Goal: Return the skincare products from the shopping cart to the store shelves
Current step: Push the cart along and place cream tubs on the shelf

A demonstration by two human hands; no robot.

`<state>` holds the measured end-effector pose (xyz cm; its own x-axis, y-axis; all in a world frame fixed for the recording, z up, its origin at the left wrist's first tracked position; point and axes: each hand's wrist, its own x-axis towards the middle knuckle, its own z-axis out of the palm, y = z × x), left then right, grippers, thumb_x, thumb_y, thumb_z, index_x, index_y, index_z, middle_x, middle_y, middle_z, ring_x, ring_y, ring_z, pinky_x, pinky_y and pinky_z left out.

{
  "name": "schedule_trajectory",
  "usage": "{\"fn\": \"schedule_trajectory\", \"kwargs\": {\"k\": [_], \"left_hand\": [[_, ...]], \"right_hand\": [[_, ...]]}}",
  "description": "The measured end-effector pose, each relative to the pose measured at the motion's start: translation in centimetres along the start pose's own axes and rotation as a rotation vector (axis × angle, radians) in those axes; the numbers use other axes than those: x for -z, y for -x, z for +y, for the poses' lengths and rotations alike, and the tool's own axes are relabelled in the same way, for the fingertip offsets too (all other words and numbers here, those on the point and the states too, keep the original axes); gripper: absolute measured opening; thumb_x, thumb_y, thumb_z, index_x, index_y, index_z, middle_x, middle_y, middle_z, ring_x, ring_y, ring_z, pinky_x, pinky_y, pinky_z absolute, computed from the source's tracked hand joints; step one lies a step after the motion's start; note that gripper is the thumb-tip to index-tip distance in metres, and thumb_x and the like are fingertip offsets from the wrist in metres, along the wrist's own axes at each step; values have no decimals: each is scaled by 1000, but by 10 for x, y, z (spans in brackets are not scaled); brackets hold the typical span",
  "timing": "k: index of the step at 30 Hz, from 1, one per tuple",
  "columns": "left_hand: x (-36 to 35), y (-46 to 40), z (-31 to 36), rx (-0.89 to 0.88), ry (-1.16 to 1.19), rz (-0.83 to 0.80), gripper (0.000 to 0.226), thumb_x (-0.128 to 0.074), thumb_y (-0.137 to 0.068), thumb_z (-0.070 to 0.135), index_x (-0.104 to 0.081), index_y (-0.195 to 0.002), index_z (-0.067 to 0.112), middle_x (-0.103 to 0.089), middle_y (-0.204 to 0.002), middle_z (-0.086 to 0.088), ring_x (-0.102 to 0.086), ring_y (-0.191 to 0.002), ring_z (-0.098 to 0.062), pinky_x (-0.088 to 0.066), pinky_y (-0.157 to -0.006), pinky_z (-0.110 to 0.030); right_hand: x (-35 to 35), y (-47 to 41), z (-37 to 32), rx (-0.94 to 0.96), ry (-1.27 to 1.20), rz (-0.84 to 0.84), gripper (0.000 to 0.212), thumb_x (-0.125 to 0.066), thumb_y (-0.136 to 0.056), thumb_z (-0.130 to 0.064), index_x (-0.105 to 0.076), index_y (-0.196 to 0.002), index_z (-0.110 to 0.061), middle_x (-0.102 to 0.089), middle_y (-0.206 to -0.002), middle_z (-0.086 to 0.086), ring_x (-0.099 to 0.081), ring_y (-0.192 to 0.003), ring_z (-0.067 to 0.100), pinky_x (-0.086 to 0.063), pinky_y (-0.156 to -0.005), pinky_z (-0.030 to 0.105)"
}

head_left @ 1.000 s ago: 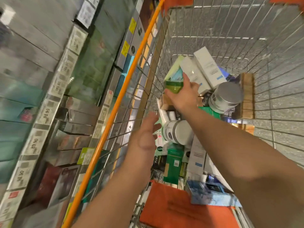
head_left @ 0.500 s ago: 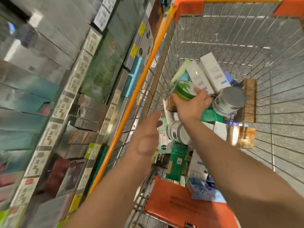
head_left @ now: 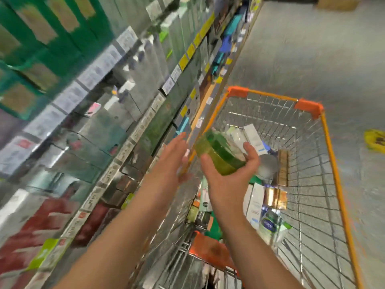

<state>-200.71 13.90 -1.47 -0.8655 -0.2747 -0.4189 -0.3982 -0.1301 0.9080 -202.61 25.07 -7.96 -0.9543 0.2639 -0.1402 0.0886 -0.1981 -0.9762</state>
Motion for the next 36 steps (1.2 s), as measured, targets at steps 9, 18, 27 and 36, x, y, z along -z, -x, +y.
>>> {"fn": "schedule_trajectory", "kwargs": {"k": [9,18,27,36], "left_hand": [[124,135,45,-68,288,12,67,-67,-70,76,-69,-126,39,-70,-132,0,-63,-125,-28,-61,-78,-46],[251,286,34,-235,510,197,69,-44,-81,63,-66,-129,18,-75,-118,-12,-74,-103,-26,-63,-76,-40],[369,435,18,-609,571,367,86,-86,-71,59,-56,-139,15,-64,-135,-24,-63,-122,-45,-53,-99,-61],[441,551,4,-805,630,584,101,-95,-62,48,-50,-143,10,-62,-138,-23,-61,-126,-41,-56,-99,-49]], "right_hand": [[-58,145,-95,131,-46,-541,76,-79,-55,-40,-46,-122,-27,-66,-101,-15,-67,-81,-6,-51,-68,12],[-129,295,-121,222,-96,-1008,71,-75,-56,-39,-49,-118,-16,-70,-96,-18,-65,-81,-1,-52,-70,17],[-188,456,-149,124,-165,-1420,94,-90,-58,-66,-49,-132,-25,-72,-113,-9,-70,-102,14,-57,-81,29],[-225,585,-159,107,-281,-1573,94,-87,-57,-48,-38,-134,-30,-57,-122,9,-69,-99,9,-56,-81,28]]}}
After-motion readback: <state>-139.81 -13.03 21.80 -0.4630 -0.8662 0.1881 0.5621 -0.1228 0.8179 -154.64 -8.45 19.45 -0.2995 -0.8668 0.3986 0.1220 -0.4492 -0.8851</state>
